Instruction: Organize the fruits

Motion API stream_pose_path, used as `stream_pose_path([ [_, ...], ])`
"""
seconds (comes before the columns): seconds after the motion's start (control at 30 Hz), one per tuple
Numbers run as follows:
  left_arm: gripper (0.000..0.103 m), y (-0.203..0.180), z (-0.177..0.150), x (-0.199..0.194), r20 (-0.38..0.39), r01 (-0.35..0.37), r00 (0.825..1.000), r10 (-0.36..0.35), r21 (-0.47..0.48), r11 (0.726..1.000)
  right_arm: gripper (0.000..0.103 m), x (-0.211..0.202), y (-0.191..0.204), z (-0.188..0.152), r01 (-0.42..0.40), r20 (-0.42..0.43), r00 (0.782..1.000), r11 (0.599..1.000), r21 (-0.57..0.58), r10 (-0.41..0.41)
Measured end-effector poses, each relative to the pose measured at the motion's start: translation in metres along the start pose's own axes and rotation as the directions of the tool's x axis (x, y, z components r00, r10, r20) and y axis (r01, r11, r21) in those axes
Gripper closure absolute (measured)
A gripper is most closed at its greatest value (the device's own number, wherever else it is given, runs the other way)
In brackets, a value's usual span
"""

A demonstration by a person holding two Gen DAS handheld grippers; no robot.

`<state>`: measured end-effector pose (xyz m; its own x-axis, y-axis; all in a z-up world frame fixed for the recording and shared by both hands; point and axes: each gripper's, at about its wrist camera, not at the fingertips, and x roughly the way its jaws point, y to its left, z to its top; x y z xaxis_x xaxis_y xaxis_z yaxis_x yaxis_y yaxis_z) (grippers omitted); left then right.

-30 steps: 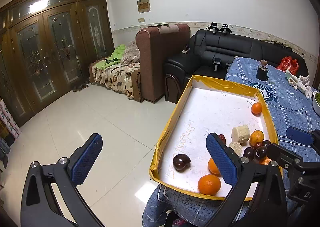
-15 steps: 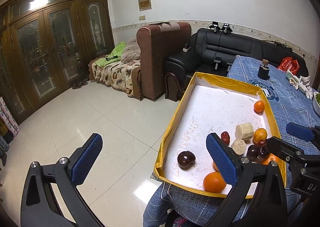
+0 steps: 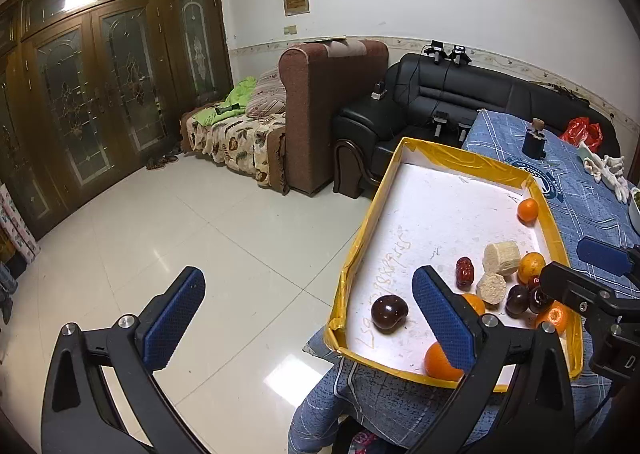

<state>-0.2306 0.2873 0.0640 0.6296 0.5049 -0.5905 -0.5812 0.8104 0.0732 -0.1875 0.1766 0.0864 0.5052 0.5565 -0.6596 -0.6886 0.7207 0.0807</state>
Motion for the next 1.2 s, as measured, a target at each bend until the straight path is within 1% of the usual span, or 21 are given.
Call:
stream_pose_path([
  [0.43, 0.000, 0.0029, -0.0024, 0.0046, -0.008, -0.007, 1.000, 0.007, -0.008, 1.000, 0.030, 0.0040, 0.0066, -0.0005, -0.004, -0.004, 1.000, 1.000, -0.008, 0.004],
  [1.2, 0.000, 0.0011, -0.0040, -0.0011, -0.005, -0.018, 1.000, 0.018, 0.001, 1.000, 0.030, 0.0016, 0.0064, -0.0019, -0.009, 0.001, 1.000, 1.000, 0.001, 0.009],
])
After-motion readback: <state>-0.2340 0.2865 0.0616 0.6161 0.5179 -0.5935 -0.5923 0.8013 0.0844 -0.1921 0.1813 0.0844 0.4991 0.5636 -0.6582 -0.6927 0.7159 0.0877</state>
